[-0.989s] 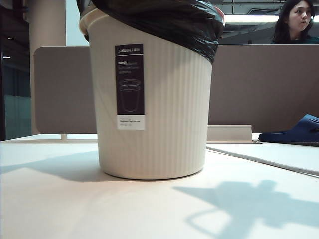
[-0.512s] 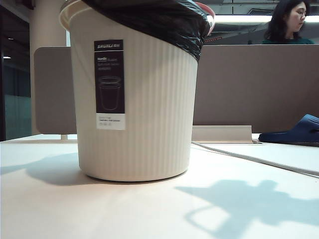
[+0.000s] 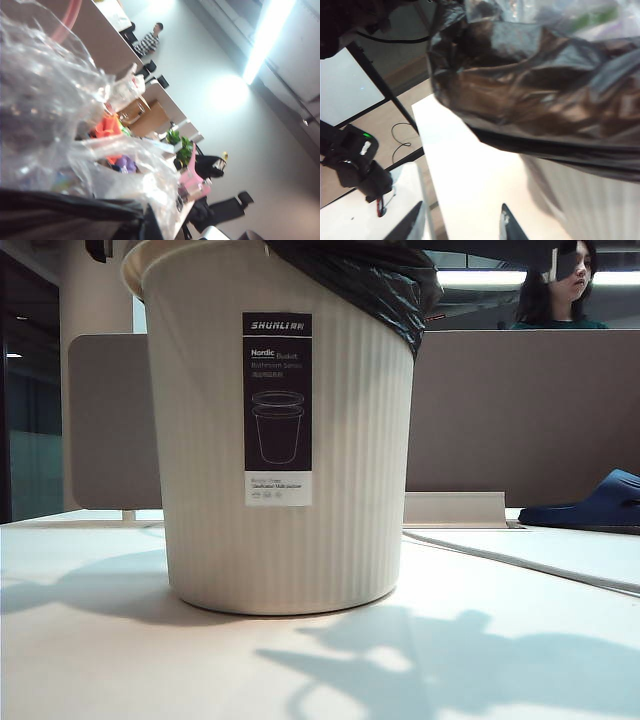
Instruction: Open the ring lid of the trash can, pull out the black garbage bag inside, and place it on the table.
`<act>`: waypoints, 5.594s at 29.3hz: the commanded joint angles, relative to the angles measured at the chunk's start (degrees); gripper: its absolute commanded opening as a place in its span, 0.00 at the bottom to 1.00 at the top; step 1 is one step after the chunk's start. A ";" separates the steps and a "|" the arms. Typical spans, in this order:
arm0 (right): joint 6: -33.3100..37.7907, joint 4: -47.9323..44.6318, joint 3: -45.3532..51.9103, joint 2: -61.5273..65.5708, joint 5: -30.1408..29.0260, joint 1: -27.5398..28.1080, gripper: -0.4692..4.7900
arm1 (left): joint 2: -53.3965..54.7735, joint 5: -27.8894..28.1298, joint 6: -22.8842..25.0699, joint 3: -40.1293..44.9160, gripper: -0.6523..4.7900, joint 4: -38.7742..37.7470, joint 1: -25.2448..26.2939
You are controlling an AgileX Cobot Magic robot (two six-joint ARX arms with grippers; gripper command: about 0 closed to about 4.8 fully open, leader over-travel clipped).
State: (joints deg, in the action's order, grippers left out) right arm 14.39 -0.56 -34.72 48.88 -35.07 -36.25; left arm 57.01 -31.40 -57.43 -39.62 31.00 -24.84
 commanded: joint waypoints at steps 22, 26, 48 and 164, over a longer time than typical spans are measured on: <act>-62.20 -30.21 5.20 14.93 71.14 -35.15 0.54 | -0.24 -7.45 6.45 -0.28 0.11 -1.84 -0.04; -70.07 -38.80 5.18 14.93 74.73 -39.58 0.54 | -0.24 -7.41 8.13 -0.28 0.11 -1.84 -0.07; -71.54 -51.54 5.11 25.40 82.97 -38.75 0.43 | -0.24 -11.17 9.01 -0.28 0.11 -1.79 -0.07; -97.70 -60.96 -5.35 17.86 102.16 -42.12 0.09 | -1.77 -13.22 8.50 -0.33 0.11 -0.44 -1.42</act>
State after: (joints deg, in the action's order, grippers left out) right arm -83.83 -62.22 -39.35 66.83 68.64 -78.61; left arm 55.70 -44.77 -48.53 -39.62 29.02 -26.17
